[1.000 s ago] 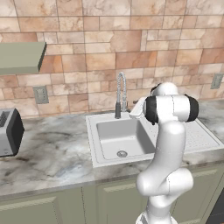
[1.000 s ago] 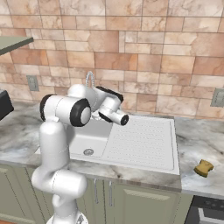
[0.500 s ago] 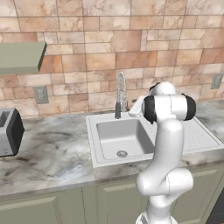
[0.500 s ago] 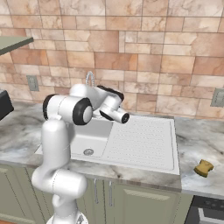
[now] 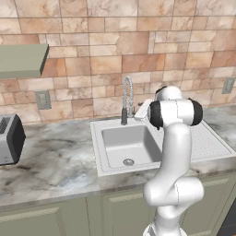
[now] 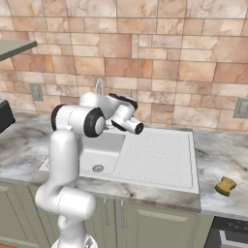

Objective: Soak the sponge with water for a few seconds and then drop it inside the sink.

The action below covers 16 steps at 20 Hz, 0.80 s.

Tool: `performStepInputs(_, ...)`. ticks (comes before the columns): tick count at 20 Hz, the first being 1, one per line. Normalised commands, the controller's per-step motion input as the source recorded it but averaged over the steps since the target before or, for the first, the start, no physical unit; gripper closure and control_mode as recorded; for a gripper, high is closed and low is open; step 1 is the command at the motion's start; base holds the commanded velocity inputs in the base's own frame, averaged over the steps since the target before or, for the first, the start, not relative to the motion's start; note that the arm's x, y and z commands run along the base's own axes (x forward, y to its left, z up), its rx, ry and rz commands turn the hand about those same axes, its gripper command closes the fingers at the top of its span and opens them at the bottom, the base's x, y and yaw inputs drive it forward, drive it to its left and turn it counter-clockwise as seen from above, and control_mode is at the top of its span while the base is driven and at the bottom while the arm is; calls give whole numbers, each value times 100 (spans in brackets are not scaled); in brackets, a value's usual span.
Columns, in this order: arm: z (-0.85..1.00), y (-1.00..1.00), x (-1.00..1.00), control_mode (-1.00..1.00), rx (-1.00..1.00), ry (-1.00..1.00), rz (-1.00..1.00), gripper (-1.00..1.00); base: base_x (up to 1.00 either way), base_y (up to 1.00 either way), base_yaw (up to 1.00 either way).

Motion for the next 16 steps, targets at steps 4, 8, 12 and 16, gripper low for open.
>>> performStepInputs(4,-6,0,21,-100,0,-1,-3,-100,0,0,0)
performStepInputs(8,-11,0,18,-100,0,0,-4,-100,0,0,0)
performStepInputs(12,-10,0,16,-100,0,0,-6,-100,0,0,0)
performStepInputs(16,-6,0,14,-100,0,0,-5,-100,0,0,0)
